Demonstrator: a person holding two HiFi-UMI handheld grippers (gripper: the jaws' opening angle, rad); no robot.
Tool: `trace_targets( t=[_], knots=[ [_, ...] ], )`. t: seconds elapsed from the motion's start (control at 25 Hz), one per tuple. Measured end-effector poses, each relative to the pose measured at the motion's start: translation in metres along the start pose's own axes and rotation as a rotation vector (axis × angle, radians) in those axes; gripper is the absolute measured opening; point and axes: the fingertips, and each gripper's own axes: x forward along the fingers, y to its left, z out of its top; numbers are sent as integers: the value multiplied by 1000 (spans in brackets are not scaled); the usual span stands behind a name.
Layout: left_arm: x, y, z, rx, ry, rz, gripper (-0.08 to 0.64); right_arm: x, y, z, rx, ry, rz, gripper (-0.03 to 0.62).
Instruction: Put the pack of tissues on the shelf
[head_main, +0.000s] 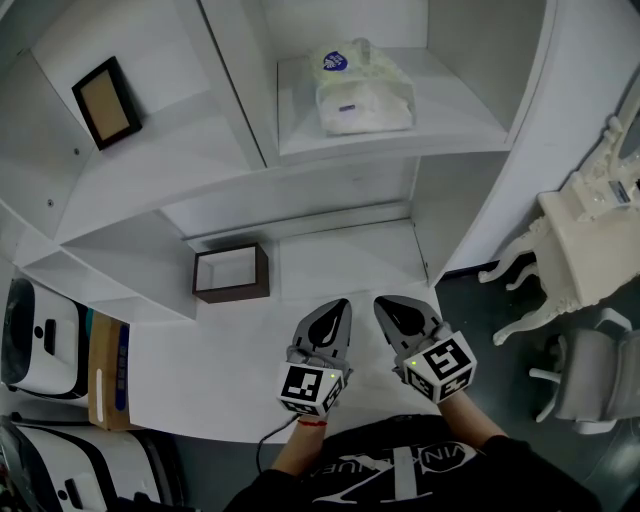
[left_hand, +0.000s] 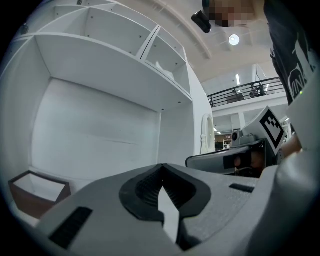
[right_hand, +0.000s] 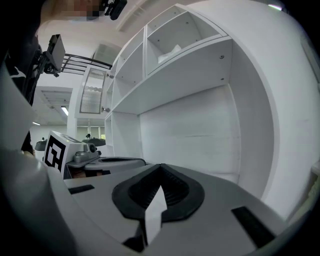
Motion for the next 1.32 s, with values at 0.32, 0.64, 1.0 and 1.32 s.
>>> trace_targets(
  t=[0.32, 0.64, 1.0, 1.32],
  knots=[
    [-5, 6, -7, -13, 18, 18, 5, 0, 3, -6, -1, 17, 10, 3],
    [-5, 9, -3, -17, 9, 20, 5, 1, 4, -6, -12, 26, 15, 3],
    [-6, 11, 0, -19, 7, 22, 5, 1, 4, -9, -13, 39, 11, 3],
    [-6, 12, 0, -17, 7, 24, 5, 1, 5, -12, -8, 45, 11, 3]
  ],
)
